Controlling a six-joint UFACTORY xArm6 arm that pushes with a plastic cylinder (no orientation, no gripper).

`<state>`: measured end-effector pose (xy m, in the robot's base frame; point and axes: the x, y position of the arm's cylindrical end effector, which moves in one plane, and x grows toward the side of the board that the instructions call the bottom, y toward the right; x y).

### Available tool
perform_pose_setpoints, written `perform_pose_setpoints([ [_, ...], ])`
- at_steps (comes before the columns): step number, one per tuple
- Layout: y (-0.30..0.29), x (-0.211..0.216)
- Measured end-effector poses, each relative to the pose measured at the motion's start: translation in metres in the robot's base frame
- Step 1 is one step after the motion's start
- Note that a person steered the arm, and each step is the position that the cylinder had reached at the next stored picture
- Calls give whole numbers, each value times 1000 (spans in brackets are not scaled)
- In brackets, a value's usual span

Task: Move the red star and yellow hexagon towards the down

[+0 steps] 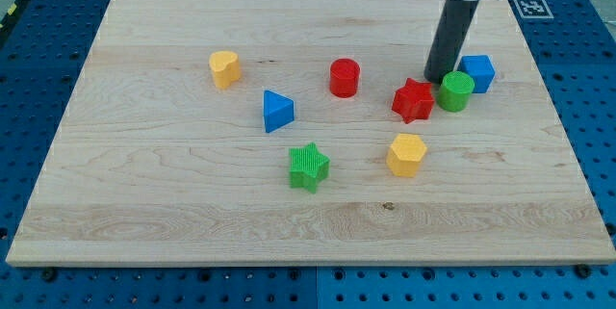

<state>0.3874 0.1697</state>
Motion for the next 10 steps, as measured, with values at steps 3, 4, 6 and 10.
perform_pose_setpoints([
  [3,20,2],
  [4,-36,26],
  [6,-78,65],
  [10,-5,58],
])
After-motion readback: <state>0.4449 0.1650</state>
